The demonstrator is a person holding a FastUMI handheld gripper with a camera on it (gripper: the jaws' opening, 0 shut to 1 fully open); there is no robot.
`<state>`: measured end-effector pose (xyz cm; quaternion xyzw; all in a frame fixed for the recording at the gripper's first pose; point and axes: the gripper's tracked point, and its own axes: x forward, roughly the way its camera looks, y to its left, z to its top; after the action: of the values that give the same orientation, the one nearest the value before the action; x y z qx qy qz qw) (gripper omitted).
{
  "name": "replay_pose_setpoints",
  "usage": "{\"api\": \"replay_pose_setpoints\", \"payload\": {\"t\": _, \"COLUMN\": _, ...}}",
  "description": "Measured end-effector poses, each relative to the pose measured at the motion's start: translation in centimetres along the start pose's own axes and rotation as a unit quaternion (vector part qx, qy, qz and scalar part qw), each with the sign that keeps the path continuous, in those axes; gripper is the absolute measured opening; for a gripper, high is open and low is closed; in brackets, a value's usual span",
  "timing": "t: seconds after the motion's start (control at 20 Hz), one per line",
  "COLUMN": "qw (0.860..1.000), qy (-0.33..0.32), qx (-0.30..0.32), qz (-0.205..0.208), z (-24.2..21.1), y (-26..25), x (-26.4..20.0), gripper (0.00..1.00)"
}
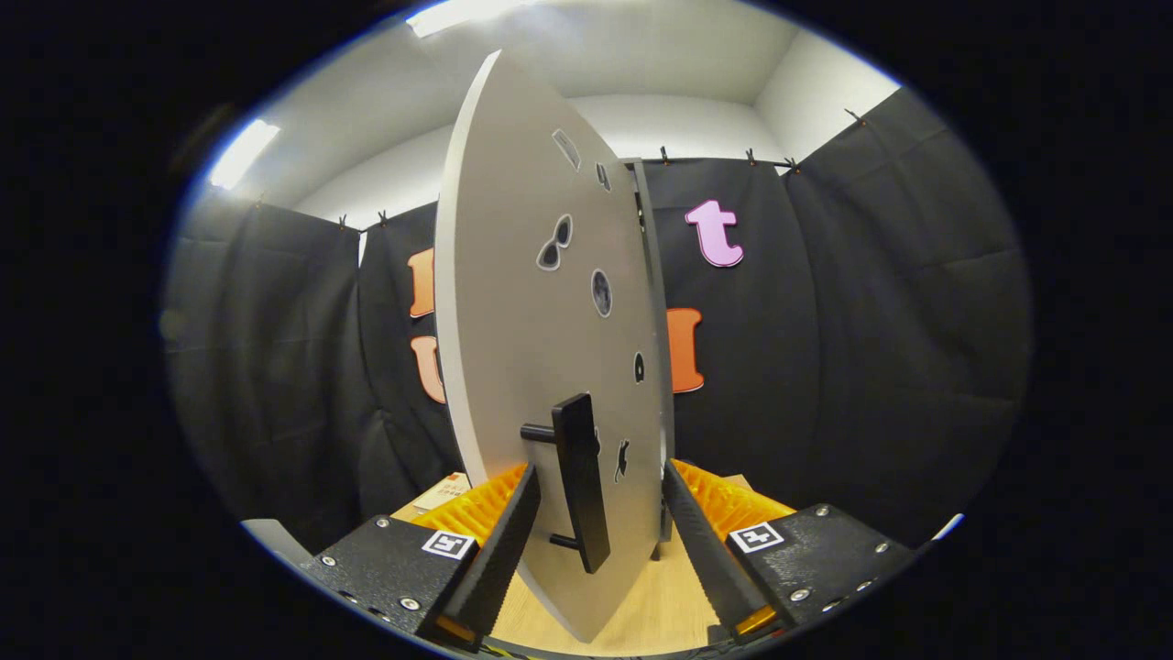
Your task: Open the shoe cabinet door, grab the shoes and put them into the shoe cabinet, then close the shoe cabinet door.
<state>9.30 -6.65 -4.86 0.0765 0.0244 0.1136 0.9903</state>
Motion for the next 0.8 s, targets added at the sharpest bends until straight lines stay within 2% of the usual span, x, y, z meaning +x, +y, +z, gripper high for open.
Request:
{"api": "replay_pose_setpoints", "payload": {"t": 0.35, "qw": 0.999, "qy": 0.007, "qx": -0.014, "qz": 0.034, "z": -0.5, "y": 1.4, "x": 1.3, "gripper": 0.86}}
{"api": "replay_pose_setpoints", "payload": {"t": 0.8, "qw": 0.996, "qy": 0.004, "qx": -0.027, "qz": 0.086, "z": -0.3, "y": 6.5, "x": 6.4, "gripper": 0.88}}
